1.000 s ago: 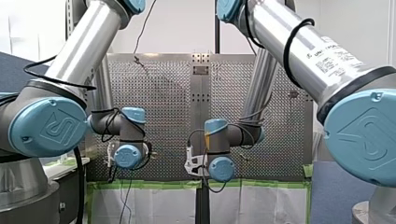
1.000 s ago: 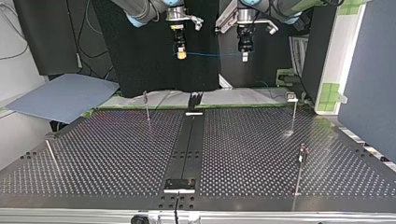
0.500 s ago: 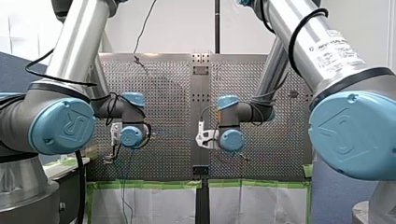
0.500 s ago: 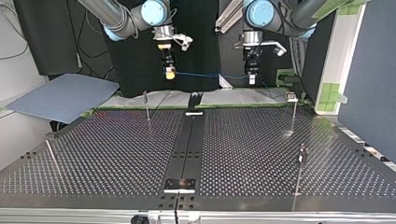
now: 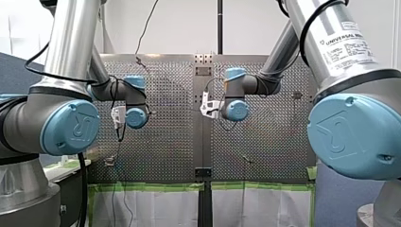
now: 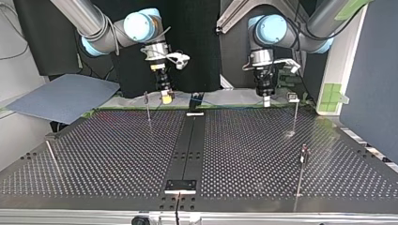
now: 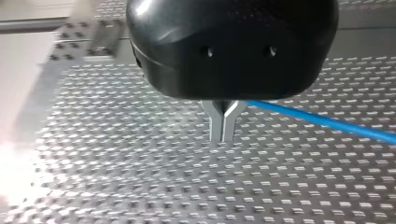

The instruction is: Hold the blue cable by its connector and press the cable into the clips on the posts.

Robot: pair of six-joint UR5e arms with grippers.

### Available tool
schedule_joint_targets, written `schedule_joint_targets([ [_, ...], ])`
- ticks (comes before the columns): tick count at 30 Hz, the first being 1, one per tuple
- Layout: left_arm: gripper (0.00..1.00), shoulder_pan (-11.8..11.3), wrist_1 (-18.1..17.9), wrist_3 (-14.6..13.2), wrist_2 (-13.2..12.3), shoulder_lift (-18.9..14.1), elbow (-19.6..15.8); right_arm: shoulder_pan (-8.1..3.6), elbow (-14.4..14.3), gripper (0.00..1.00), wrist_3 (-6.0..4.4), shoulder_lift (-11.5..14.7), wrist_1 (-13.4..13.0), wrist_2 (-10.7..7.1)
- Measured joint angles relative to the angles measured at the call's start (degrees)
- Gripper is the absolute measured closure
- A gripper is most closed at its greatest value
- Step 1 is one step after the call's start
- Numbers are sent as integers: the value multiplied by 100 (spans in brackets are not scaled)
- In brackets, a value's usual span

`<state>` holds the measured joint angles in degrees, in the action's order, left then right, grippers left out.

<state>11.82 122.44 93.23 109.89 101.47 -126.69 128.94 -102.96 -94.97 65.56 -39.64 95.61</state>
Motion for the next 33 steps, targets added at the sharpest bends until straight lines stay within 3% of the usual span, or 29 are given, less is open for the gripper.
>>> schedule_joint_targets([
  [8,100,-30,462,234,216,-467,460,47,431,100,129,432,432,-369],
  [18,100,-39,1007,257,619,-1011,965,109,955,100,170,912,769,-500],
  [27,100,-57,1553,498,1020,-1557,1084,148,1097,100,174,913,835,-567],
  [33,100,-70,1912,663,1148,-1916,1111,217,1149,100,243,674,844,-568],
])
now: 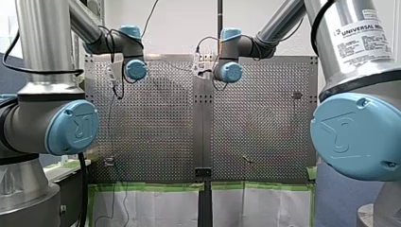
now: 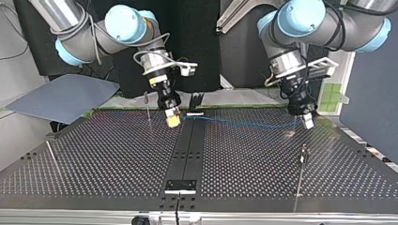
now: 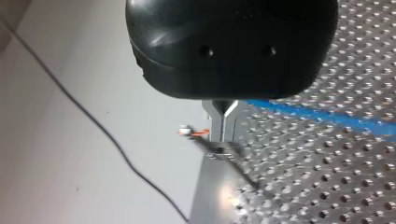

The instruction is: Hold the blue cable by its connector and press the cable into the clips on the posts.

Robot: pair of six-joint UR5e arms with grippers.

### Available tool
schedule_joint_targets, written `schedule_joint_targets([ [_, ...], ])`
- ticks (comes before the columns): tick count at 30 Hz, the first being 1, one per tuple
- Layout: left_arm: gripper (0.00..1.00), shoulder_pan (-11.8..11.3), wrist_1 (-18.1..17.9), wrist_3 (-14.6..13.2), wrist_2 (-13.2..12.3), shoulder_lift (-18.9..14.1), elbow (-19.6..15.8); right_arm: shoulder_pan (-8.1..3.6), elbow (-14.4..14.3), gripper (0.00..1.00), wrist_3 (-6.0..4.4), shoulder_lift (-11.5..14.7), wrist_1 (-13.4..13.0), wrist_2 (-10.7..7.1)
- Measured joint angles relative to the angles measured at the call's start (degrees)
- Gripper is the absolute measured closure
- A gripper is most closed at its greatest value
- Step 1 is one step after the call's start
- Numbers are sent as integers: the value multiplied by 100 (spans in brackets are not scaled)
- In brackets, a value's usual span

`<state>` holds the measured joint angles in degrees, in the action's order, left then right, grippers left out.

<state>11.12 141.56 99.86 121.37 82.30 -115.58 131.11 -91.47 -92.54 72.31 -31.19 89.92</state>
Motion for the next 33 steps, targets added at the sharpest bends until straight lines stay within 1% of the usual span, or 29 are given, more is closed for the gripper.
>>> schedule_joint_targets([
  [2,100,-11,133,77,14,-132,16,50,62,100,46,-113,9,-7],
  [4,100,-23,248,117,19,-243,40,101,129,100,70,-212,24,-21],
  [8,100,-65,476,141,21,-475,104,283,328,100,92,-377,76,-13],
  [10,100,-86,571,134,17,-569,125,364,411,100,93,-407,88,0],
  [14,100,-128,795,114,-29,-759,145,564,612,100,98,-434,136,31],
  [17,100,-167,958,107,-60,-773,161,698,752,100,101,-438,202,50],
  [19,100,-197,1062,105,-76,-736,176,750,838,100,102,-438,226,64],
  [22,100,-241,1250,104,-153,-607,190,778,971,100,100,-439,250,115],
  [24,100,-269,1379,110,-223,-492,201,772,1019,100,94,-439,264,147],
  [28,100,-327,1612,140,-279,-279,295,748,1052,100,85,-440,280,171],
  [33,100,-418,1896,231,-314,-215,468,718,1091,100,79,-440,299,180],
])
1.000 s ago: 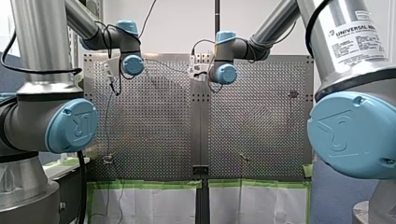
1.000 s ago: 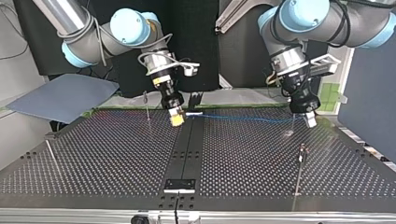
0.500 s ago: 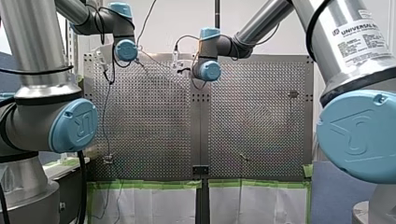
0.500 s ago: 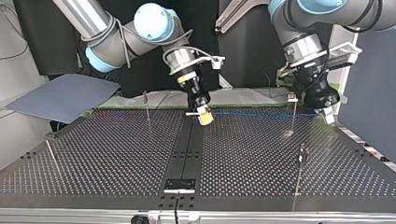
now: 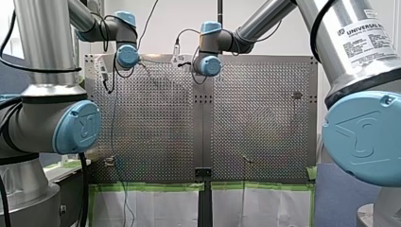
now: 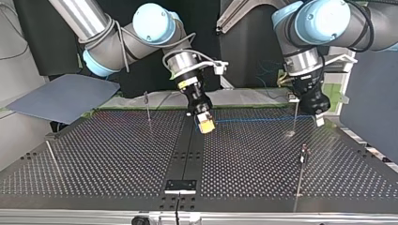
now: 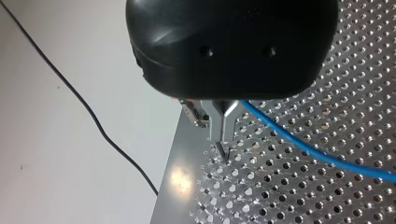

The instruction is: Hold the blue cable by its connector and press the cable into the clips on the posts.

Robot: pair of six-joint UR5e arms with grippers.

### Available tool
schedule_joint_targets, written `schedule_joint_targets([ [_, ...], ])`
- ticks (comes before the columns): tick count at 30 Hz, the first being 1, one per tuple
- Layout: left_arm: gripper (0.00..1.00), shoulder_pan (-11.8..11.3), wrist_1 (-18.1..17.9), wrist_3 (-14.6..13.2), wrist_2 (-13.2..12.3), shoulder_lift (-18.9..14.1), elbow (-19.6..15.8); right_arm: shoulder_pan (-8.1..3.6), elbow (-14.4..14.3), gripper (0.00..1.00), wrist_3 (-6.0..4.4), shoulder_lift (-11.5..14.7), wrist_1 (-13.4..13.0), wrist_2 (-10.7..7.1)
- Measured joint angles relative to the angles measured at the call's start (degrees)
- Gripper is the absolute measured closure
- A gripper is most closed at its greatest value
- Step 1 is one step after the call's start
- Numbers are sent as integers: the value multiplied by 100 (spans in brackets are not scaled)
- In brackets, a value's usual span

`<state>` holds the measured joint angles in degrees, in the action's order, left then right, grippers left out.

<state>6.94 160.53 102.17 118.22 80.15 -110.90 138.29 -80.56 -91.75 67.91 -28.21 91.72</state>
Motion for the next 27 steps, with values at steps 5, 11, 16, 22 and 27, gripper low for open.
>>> schedule_joint_targets([
  [5,100,-101,266,50,-115,98,159,-33,17,100,-1,-1,6,11],
  [11,100,-193,321,95,-398,340,319,-86,34,100,-3,-7,14,13],
  [16,100,-258,274,108,-523,493,455,-93,90,100,2,-8,63,17],
  [22,100,-355,257,163,-631,522,623,-79,191,100,5,-15,92,21],
  [27,100,-491,298,214,-717,523,752,-57,269,100,2,-20,95,22],
])
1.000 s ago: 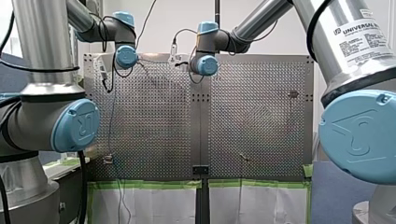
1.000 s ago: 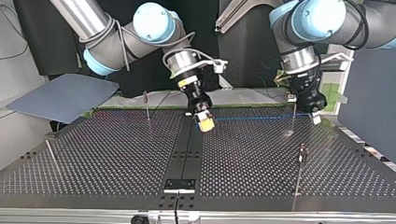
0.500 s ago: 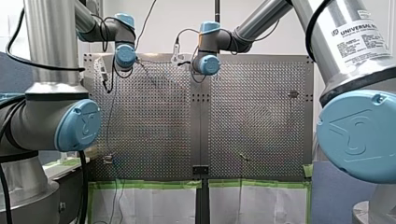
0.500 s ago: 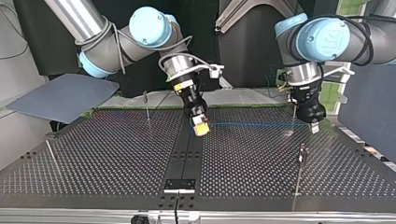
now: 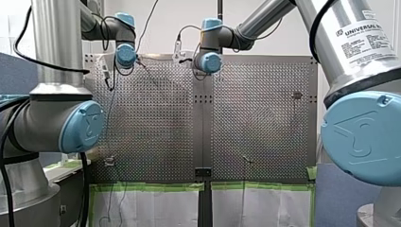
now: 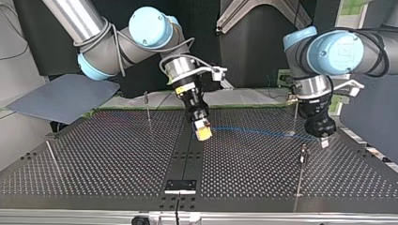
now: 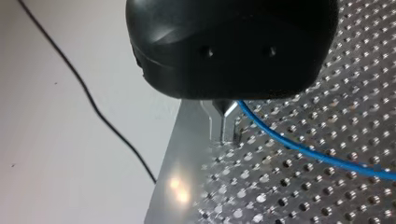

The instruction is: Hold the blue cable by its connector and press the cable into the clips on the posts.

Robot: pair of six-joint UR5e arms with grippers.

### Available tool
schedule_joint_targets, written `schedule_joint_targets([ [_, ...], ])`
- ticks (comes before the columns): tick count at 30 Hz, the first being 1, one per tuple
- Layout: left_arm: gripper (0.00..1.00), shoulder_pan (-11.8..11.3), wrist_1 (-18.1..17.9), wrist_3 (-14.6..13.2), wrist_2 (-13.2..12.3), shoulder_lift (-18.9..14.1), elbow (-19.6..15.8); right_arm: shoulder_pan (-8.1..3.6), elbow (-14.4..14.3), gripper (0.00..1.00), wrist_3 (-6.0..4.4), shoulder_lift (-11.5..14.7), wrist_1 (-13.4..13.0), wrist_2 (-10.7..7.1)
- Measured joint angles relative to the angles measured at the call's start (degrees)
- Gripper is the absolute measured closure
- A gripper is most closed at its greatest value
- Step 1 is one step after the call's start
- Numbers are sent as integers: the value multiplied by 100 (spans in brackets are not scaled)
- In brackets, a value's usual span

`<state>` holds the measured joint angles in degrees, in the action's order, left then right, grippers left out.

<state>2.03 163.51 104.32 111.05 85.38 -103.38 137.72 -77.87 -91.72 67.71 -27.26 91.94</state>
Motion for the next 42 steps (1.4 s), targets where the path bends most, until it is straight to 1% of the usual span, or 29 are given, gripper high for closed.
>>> schedule_joint_targets([
  [7,100,-149,9,-2,-87,53,61,11,52,100,-11,-14,1,-5],
  [14,100,-272,58,16,-268,88,239,1,55,100,-17,-34,14,-8],
  [22,100,-374,84,60,-468,237,285,-35,56,100,-23,-48,20,-13],
  [27,100,-444,76,134,-559,275,292,-42,56,100,-23,-55,53,-17],
  [32,100,-543,69,210,-751,370,400,-52,56,100,-22,-59,68,-11],
  [36,100,-607,81,308,-868,542,593,-88,58,100,-10,-66,71,-14],
  [42,100,-723,65,438,-1047,626,800,-200,65,100,2,-74,70,-17],
])
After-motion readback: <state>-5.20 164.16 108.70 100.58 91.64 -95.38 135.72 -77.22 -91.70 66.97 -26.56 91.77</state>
